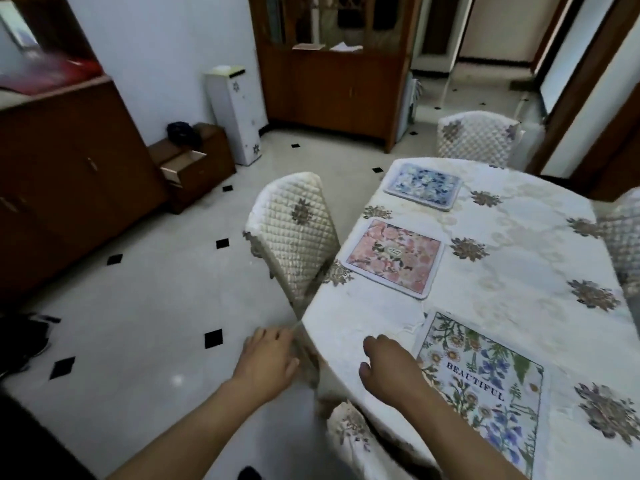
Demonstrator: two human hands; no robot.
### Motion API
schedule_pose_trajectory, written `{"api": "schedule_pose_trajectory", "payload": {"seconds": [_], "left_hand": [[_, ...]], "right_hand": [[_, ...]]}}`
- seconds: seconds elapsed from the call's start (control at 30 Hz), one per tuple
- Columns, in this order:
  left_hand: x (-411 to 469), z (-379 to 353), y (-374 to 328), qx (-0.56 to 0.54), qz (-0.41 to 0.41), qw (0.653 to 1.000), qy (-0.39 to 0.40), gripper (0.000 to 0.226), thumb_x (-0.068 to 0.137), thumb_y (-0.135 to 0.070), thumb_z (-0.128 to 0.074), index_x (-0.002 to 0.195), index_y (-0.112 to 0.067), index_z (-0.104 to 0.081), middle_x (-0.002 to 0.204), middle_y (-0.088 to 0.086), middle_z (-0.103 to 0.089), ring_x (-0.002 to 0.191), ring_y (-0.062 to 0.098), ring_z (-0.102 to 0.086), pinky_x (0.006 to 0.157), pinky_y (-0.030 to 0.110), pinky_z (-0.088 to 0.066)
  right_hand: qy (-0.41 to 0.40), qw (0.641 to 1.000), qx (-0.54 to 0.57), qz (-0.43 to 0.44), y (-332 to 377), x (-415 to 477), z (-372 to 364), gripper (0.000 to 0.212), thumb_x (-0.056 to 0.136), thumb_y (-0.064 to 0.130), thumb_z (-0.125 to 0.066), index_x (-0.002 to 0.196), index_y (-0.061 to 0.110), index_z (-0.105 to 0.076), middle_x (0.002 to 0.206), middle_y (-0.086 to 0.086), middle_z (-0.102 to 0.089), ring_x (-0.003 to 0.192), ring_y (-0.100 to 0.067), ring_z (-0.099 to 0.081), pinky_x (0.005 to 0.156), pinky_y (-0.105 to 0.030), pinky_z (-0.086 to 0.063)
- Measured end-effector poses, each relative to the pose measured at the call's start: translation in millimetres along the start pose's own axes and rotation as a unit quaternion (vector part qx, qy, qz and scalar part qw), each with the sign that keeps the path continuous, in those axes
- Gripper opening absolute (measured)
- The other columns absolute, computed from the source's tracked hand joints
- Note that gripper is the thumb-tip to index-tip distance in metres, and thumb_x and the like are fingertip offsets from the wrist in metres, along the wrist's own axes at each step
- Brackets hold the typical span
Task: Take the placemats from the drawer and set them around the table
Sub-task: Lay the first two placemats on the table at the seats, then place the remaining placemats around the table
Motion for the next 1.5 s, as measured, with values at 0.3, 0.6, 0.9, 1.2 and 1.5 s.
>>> {"api": "schedule_pose_trajectory", "payload": {"seconds": [0.3, 0.6, 0.9, 1.2, 1.5], "left_hand": [[33.7, 30.3, 188.3, 0.041, 0.063, 0.997, 0.009, 0.044, 0.085, -0.048, -0.049, 0.118, -0.019, -0.047, 0.118, 0.008, -0.053, 0.109, 0.031, -0.046, 0.093, 0.043, -0.035], [89.4, 55.1, 336.6, 0.041, 0.086, 0.995, 0.023, 0.038, 0.088, -0.045, -0.046, 0.115, -0.018, -0.047, 0.113, 0.006, -0.054, 0.104, 0.029, -0.047, 0.091, 0.041, -0.034], [207.7, 70.3, 430.6, 0.03, 0.109, 0.993, 0.037, 0.039, 0.089, -0.044, -0.047, 0.118, -0.017, -0.046, 0.116, 0.006, -0.053, 0.105, 0.028, -0.047, 0.093, 0.04, -0.033], [334.7, 114.4, 537.0, 0.019, 0.171, 0.984, 0.046, 0.041, 0.091, -0.044, -0.047, 0.121, -0.017, -0.046, 0.118, 0.007, -0.053, 0.109, 0.028, -0.046, 0.097, 0.039, -0.034], [500.9, 131.6, 622.1, 0.003, 0.104, 0.994, 0.027, 0.037, 0.091, -0.044, -0.044, 0.116, -0.016, -0.049, 0.114, 0.006, -0.056, 0.105, 0.027, -0.048, 0.094, 0.039, -0.036]], "right_hand": [[-0.026, 0.997, -0.035, 0.058, 176.3, 146.9, -17.6, 0.031, 0.08, 0.039, -0.053, 0.104, 0.02, -0.059, 0.101, -0.007, -0.062, 0.087, -0.027, -0.06, 0.072, -0.035, -0.05], [-0.017, 0.993, -0.068, 0.095, 304.3, 258.0, -13.6, 0.02, 0.082, 0.037, -0.048, 0.09, 0.019, -0.051, 0.096, -0.005, -0.059, 0.087, -0.027, -0.057, 0.073, -0.035, -0.045], [-0.019, 0.99, -0.069, 0.123, 356.7, 414.5, -16.7, 0.024, 0.083, 0.04, -0.045, 0.099, 0.022, -0.049, 0.099, -0.004, -0.058, 0.098, -0.03, -0.053, 0.081, -0.04, -0.041], [-0.012, 0.98, -0.075, 0.185, 422.8, 595.1, 10.3, 0.031, 0.086, 0.039, -0.046, 0.11, 0.02, -0.049, 0.101, -0.005, -0.057, 0.096, -0.029, -0.053, 0.08, -0.039, -0.039], [-0.013, 0.987, -0.095, 0.13, 441.0, 761.0, -0.1, 0.025, 0.079, 0.039, -0.053, 0.094, 0.02, -0.053, 0.085, -0.004, -0.059, 0.081, -0.029, -0.057, 0.069, -0.038, -0.038]]}}
Point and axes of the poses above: each hand's wrist, its own x-axis towards the middle knuckle, its own z-axis out of the back of the hand, y = z × x, the point moved 8 cm from there along x, towards the middle knuckle
